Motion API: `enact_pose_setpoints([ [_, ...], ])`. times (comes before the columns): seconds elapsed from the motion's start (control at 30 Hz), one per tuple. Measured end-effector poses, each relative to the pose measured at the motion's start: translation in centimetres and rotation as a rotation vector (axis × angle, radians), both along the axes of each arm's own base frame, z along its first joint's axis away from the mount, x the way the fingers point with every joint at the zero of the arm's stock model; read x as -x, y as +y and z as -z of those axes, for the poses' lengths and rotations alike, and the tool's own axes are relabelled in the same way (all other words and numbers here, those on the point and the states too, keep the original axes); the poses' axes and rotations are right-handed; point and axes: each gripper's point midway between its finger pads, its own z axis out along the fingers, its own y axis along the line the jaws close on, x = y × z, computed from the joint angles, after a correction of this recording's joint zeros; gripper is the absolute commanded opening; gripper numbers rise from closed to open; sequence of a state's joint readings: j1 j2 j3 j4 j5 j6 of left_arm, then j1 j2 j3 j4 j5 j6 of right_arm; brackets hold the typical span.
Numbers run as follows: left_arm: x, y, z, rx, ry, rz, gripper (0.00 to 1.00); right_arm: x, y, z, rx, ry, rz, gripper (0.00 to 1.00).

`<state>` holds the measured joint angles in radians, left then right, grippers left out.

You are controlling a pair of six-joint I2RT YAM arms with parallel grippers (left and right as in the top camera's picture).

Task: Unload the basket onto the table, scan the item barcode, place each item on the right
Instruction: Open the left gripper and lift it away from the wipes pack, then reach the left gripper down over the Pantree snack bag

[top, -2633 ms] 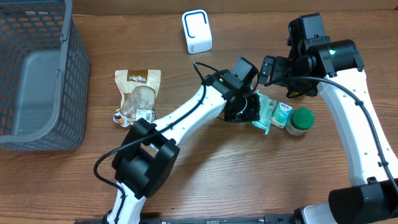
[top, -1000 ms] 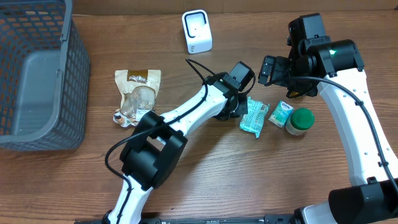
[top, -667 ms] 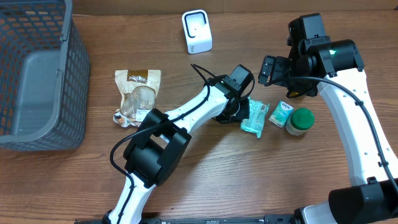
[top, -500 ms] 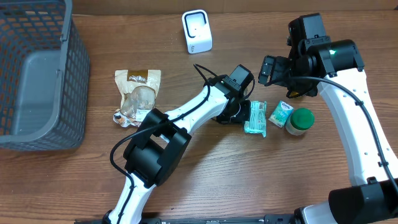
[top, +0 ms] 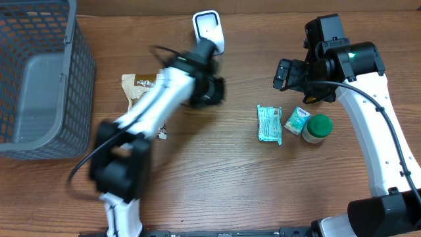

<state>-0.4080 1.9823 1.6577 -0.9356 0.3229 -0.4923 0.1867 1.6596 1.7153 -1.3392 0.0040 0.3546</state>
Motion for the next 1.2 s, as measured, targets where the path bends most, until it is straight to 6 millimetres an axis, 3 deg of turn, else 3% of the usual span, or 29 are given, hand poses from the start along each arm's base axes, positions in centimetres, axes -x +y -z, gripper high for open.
enact_pose_setpoints([
  [0.07, -0.6, 3.8, -3.6, -0.037, -0.075, -0.072, 0.1, 0.0, 0.0, 0.0, -0.001, -0.001, 0.0, 1.0],
  [0.13, -0.7, 7.4, -6.2, -0.097, -0.133, -0.134, 0.23, 0.0, 0.0, 0.0, 0.0, -0.001, 0.0, 1.0],
  [0.23, -0.2, 12.7, -8.0, -0.208, -0.159, -0.241, 0.3, 0.0, 0.0, 0.0, -0.001, 0.0, 0.0, 1.0],
  [0.37, -0.2, 19.0, -6.9, -0.37, -0.118, -0.368, 0.33, 0.0, 0.0, 0.0, 0.0, 0.0, 0.0, 1.0],
  [0.5, -0.4, 22.1, -4.7, -0.446, -0.055, -0.423, 0.35, 0.0, 0.0, 0.0, 0.0, 0.0, 0.0, 1.0],
  [0.67, -0.5, 24.1, -0.3, -0.51, 0.059, -0.436, 0.32, 0.0, 0.0, 0.0, 0.0, 0.0, 0.0, 1.0],
  [0.87, -0.2, 24.3, 4.3, -0.552, 0.169, -0.374, 0.31, 0.0, 0.0, 0.0, 0.0, 0.0, 0.0, 1.0],
  [0.93, 0.2, 24.3, 5.7, -0.564, 0.21, -0.348, 0.23, 0.0, 0.0, 0.0, 0.0, 0.0, 0.0, 1.0],
  [1.0, 0.9, 24.2, 7.1, -0.572, 0.267, -0.328, 0.09, 0.0, 0.0, 0.0, 0.0, 0.0, 0.0, 1.0],
  [1.2, 2.8, 22.6, 9.3, -0.498, 0.39, -0.257, 0.06, 0.0, 0.0, 0.0, 0.0, 0.0, 0.0, 1.0],
])
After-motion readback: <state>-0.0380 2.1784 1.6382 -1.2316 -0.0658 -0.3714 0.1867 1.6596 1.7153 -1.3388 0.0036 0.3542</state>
